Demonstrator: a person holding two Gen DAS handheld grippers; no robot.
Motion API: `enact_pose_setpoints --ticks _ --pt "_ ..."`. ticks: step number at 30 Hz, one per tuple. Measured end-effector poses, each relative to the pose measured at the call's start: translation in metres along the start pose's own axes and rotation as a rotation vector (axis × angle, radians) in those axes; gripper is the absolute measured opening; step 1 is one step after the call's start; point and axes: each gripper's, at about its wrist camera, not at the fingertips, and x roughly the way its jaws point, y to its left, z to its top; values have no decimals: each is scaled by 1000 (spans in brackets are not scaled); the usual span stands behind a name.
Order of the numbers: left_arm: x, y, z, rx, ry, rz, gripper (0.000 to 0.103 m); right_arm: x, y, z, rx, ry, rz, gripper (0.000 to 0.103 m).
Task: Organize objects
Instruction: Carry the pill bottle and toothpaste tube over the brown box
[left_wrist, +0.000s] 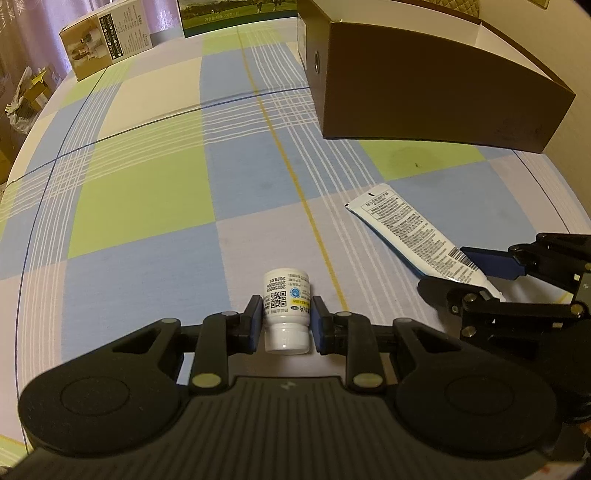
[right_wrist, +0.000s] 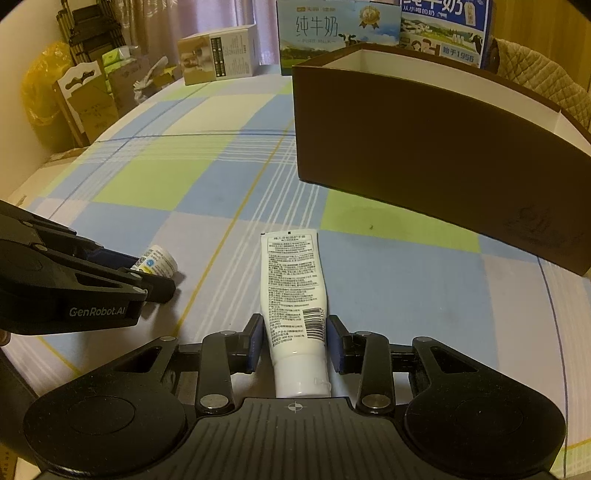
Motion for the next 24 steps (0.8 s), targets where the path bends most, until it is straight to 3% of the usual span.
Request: enact_pose_setpoints --ticks 9,17,24 --pt "-10 6 5 -24 -21 11 23 -10 -3 5 33 -15 53 32" --pt "-45 16 25 -58 -103 14 23 -50 -4 25 95 -150 173 32" --pt "-73 10 56 -44 -182 -10 23 -85 -24 51 143 -248 175 32"
